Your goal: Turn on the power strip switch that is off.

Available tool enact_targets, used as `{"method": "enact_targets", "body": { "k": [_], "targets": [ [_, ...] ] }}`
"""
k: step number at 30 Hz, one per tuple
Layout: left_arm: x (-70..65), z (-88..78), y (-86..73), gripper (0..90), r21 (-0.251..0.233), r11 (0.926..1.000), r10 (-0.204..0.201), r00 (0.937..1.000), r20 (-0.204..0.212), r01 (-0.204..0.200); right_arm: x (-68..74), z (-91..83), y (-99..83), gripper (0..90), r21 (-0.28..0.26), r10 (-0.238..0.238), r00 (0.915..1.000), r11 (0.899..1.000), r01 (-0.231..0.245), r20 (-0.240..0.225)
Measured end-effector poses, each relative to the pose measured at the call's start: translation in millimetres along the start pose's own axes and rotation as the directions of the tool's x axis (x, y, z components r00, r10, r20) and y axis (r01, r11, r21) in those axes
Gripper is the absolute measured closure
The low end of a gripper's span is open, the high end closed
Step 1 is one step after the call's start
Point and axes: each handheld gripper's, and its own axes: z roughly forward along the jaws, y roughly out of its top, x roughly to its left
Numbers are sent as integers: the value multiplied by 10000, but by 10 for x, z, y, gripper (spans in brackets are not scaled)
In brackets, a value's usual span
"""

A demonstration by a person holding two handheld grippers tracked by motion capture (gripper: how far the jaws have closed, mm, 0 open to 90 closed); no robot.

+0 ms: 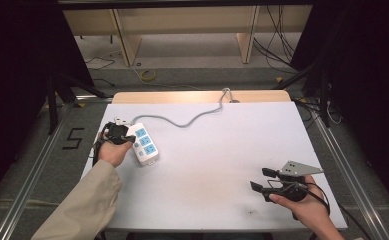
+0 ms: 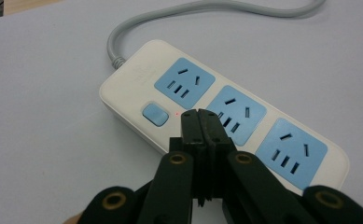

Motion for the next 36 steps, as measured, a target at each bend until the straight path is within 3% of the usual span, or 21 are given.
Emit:
{"method": "enact_targets", "body": {
  "k": [36],
  "targets": [
    [-47, 102, -5, 899, 389, 9990, 220, 9997, 45, -222, 1, 6, -1, 310, 51, -2, 10000, 10000, 2, -24]
  ]
}}
